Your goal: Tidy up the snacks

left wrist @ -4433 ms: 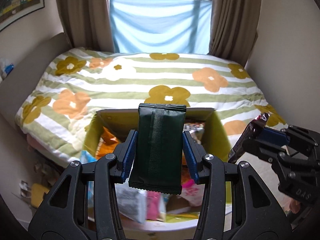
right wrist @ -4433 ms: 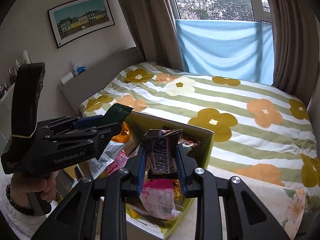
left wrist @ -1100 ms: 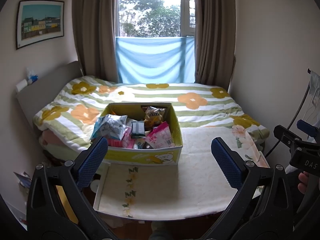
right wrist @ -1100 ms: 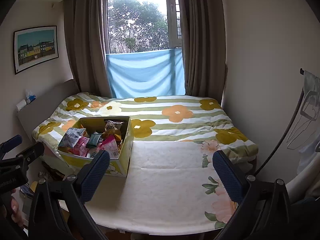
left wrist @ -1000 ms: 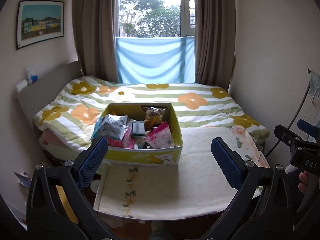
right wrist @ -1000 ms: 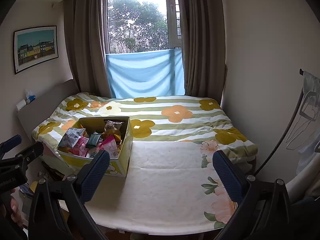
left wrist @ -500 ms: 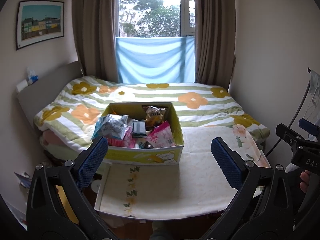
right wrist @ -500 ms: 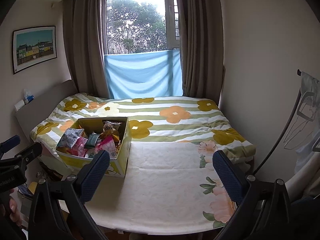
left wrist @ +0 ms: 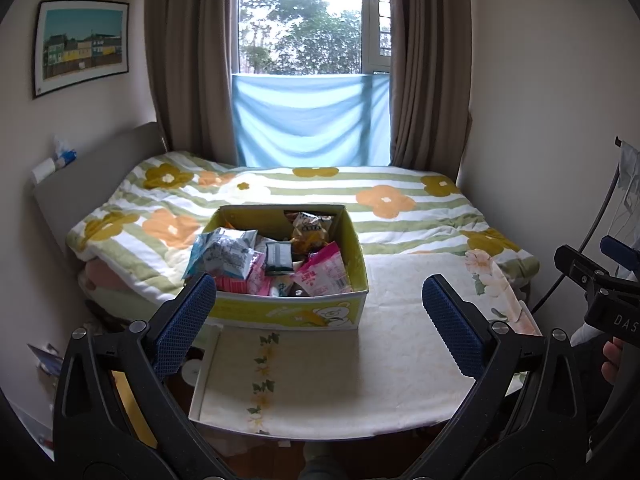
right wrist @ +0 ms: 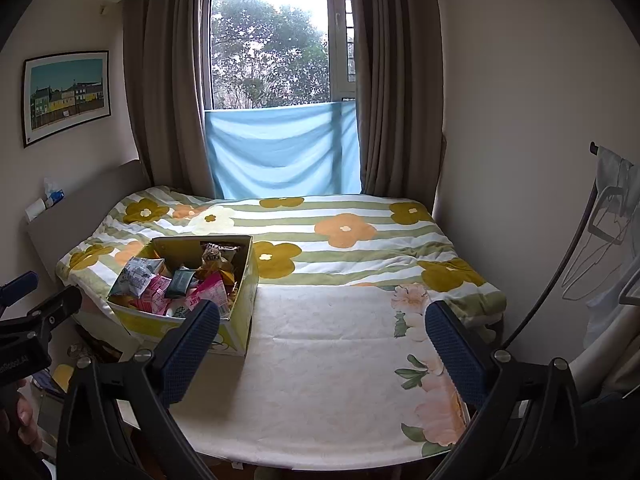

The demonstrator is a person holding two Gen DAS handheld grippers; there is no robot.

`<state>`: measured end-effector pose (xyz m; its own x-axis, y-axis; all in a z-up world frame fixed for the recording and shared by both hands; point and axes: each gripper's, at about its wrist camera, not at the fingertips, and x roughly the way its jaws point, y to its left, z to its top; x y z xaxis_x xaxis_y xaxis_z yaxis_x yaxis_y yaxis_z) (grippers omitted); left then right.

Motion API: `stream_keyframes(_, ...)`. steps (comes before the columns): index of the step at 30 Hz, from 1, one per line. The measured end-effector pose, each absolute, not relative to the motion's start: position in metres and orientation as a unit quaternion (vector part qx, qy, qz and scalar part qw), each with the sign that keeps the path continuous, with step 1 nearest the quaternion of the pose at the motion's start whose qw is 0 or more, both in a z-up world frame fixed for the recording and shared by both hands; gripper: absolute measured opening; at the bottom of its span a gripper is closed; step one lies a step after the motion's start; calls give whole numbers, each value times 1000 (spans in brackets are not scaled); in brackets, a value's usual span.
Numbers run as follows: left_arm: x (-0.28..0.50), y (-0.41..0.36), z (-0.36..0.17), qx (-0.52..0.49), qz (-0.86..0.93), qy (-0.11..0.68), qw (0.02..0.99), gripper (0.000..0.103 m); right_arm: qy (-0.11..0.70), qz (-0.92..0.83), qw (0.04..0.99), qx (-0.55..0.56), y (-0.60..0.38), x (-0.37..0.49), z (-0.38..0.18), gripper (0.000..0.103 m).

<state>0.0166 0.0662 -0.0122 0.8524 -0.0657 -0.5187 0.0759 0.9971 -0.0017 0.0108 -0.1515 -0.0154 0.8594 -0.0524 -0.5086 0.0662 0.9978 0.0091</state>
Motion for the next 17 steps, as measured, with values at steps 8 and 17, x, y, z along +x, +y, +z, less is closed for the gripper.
stream_keyframes(8,16,66,-12,24,-12,258,966,103,265,-31,964,13,-152,11,-15,102)
stream_keyframes(17,16,66,-14,36,14,244,969,103,274,-24,961,15,-148,12,-19,102)
